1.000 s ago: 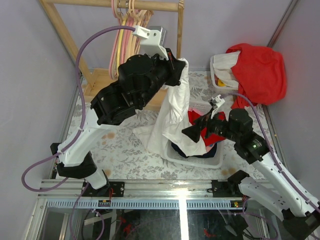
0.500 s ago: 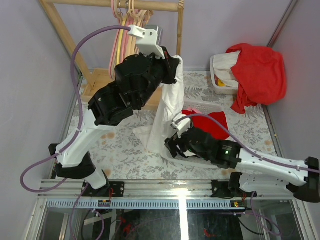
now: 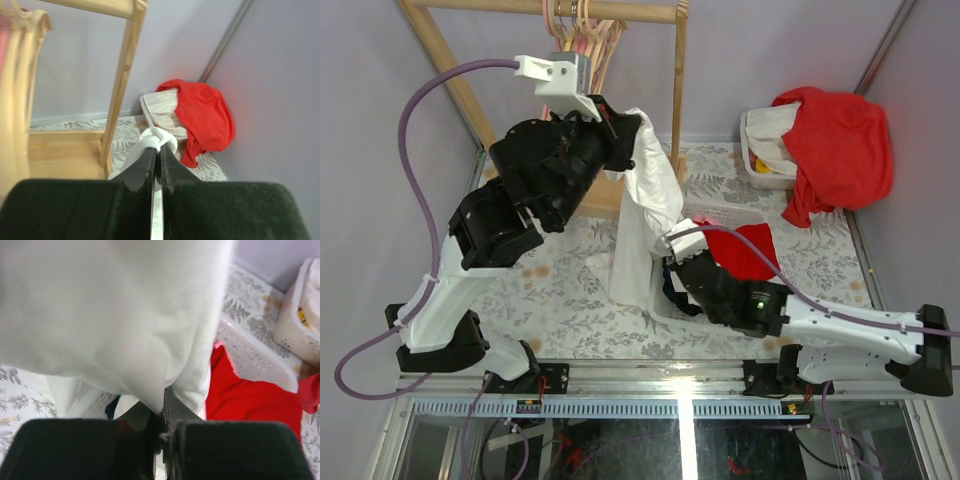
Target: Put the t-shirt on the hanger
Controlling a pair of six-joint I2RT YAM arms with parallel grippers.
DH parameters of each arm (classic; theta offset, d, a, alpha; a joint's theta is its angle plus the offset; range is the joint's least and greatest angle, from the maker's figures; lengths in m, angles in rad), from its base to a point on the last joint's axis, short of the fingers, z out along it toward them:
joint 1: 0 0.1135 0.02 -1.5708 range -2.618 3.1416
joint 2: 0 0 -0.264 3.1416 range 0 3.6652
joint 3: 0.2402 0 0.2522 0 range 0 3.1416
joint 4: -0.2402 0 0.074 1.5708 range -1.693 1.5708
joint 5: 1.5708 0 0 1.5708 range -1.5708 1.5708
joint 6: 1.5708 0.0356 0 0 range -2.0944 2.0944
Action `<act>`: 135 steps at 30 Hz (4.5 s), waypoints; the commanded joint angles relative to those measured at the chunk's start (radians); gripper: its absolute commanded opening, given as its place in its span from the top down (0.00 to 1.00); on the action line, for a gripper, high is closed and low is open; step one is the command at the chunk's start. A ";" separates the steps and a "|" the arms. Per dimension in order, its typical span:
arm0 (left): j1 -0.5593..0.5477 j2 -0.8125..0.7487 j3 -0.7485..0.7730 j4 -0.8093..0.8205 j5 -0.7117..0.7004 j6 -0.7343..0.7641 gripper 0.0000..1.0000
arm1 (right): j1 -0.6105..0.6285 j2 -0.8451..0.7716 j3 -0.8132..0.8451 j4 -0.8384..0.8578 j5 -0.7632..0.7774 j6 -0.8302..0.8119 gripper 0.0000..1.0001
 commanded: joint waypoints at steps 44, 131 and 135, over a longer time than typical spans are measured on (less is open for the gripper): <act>0.060 -0.608 -0.958 -0.040 -0.176 -0.290 0.15 | -0.407 0.204 0.666 -0.485 -1.205 0.096 1.00; 0.049 -0.508 -1.146 0.303 0.300 -0.099 0.54 | -0.445 0.223 0.595 -0.441 -1.331 0.106 1.00; 0.049 -0.462 -1.128 0.316 0.292 -0.083 0.57 | -0.445 0.219 0.597 -0.445 -1.343 0.099 1.00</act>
